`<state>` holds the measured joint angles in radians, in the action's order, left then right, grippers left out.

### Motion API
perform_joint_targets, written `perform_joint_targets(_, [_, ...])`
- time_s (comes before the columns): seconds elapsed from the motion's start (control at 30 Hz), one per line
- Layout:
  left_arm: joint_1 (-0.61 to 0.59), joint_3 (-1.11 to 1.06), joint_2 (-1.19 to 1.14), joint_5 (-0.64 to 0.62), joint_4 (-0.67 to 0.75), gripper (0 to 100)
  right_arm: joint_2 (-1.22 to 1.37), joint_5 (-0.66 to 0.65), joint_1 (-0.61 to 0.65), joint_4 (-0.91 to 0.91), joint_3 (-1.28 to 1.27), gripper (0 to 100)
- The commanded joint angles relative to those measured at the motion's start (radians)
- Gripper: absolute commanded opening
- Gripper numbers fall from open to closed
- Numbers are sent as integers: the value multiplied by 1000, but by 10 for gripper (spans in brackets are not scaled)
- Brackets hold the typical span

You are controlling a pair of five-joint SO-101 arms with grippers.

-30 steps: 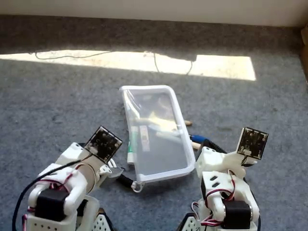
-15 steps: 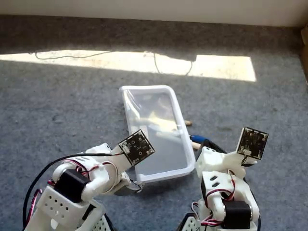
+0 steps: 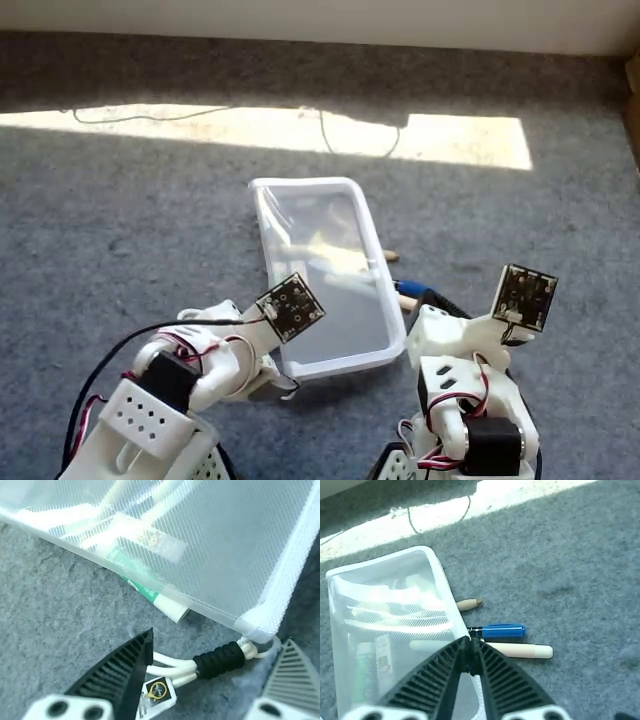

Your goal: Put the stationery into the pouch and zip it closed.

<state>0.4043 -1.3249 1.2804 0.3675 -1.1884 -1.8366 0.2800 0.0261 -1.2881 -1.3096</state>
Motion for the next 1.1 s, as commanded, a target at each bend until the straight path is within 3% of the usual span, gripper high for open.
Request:
perform_joint_targets(0.0, [4,-18,-7,-12,64,354,1,11,8,-1,5,5])
perform_joint_targets(0.23, [-174,-27,-8,-15,210,319,1,11,8,-1,5,5])
perform_joint_targets(0.7, [-306,-59,-10,-167,474,319,1,11,8,-1,5,5])
perform_joint_targets(0.87, [-343,-4,-10,-172,448,319,1,11,8,-1,5,5])
perform_joint_targets(1.07, [-355,180,-10,-169,209,320,1,11,8,-1,5,5])
